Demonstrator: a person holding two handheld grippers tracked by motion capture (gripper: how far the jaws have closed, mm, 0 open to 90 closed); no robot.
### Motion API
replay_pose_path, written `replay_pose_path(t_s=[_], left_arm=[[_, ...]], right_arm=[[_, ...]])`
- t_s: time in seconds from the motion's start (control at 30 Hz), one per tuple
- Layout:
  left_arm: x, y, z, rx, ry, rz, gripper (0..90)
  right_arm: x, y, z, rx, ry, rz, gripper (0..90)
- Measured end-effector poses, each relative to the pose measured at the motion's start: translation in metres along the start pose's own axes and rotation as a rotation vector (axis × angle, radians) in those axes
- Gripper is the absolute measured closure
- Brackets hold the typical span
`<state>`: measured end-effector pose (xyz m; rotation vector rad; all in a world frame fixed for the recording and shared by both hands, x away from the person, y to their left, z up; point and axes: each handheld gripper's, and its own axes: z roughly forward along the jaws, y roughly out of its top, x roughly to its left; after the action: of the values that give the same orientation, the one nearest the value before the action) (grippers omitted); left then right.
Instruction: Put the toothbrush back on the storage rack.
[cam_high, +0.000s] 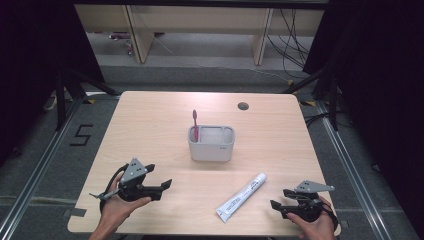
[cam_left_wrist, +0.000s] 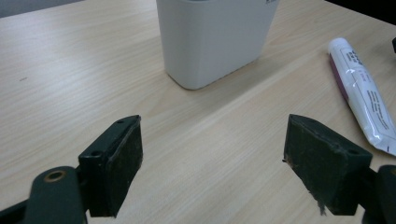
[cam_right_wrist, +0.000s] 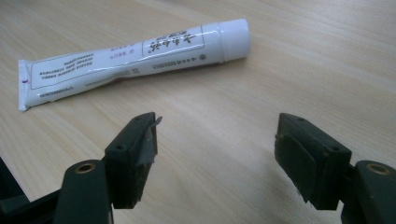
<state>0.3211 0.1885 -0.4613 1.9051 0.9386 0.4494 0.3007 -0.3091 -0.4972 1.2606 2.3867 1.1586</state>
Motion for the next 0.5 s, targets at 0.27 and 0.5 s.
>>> replay_pose_path(t_s=[0.27,0.5], left_arm=[[-0.001,-0.018,-0.003,0.033,0.012,0.007,19.1],[-0.004,-0.029,-0.007,0.058,0.019,0.021,18.9]], right_arm=[[0.004,0.002,-0.001,-0.003,-0.017,-0.004,30.6],[0.009,0.004,-0.002,0.001,0.003,0.002,30.5]])
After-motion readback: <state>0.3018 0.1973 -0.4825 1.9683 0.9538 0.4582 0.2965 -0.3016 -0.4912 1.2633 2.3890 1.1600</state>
